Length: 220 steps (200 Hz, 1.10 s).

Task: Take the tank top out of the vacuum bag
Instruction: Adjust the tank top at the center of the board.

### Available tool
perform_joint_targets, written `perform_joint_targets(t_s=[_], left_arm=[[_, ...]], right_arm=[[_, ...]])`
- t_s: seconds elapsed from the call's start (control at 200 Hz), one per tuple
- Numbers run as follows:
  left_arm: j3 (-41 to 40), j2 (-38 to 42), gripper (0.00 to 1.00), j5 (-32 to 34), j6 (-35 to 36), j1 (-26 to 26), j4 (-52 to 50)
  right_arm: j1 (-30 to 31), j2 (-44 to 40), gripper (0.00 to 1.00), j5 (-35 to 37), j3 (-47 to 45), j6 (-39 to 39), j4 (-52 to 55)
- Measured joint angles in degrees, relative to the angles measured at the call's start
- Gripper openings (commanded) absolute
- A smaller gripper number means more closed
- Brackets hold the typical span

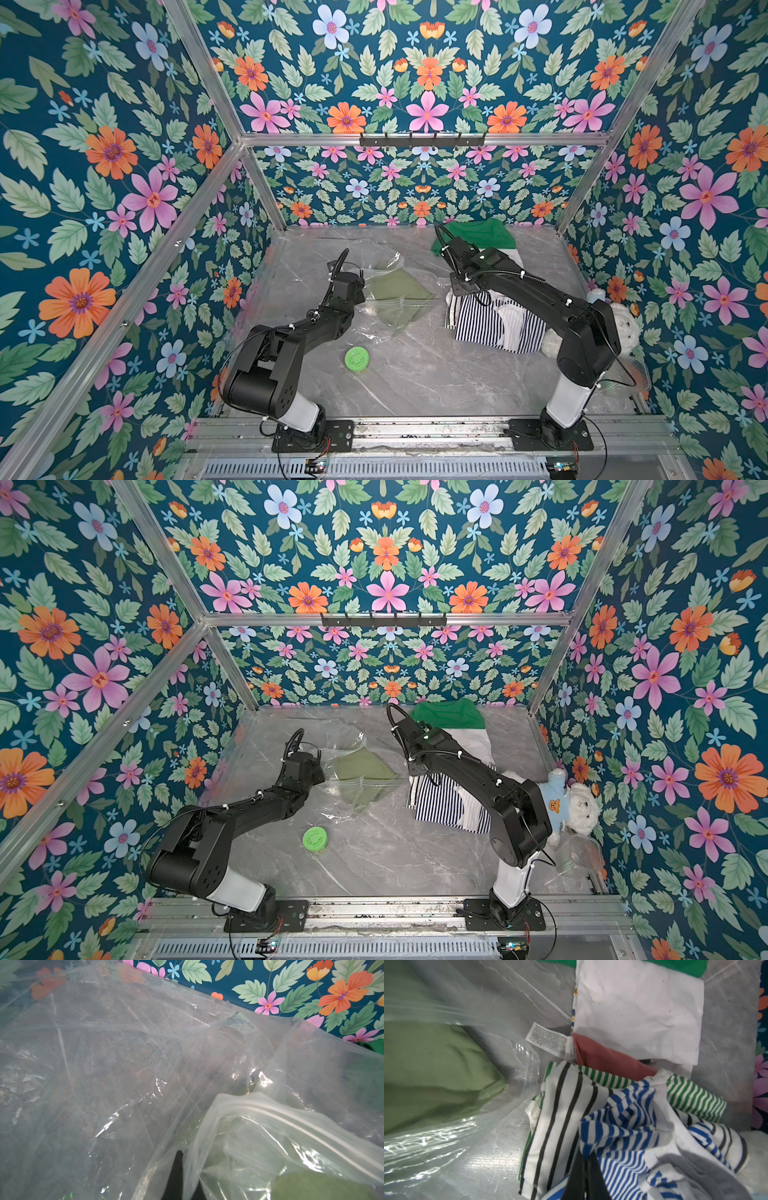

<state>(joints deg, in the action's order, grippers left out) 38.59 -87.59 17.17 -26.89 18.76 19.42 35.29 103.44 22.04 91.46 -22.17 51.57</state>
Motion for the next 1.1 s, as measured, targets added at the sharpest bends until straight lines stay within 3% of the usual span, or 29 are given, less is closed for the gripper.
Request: perform_joint_targets(t_s=[0.26,0.42,0.475,0.775,1.1], left_arm=[[-0.57,0.46,0.00,0.15,0.00,0.00,0.07],[-0.70,0.48,0.00,0.46,0.00,0.00,0.09],[-0.70,0.48,0.00,0.46,0.00,0.00,0.09],[-0.31,0.04,0.00,0.44,0.02,0.00,0.09],[0.09,-0.55,0.00,-0.22,0.00,0.00,0.26]], right_arm=[[-1.18,4.63,0.00,-2.23,1.33,3.13,-4.00],[-1.11,-0.04,0.70,-5.86,-3.54,4.42,-7.61],[-1.33,-2.86,0.79,-6.47,-5.86,4.37,-9.27],[-5.77,-18.58,0.92,-4.02,-21.81,-2.60,-12.39],[-6.14,-10.19,1.00,8.24,-18.12,-4.98,-4.57]])
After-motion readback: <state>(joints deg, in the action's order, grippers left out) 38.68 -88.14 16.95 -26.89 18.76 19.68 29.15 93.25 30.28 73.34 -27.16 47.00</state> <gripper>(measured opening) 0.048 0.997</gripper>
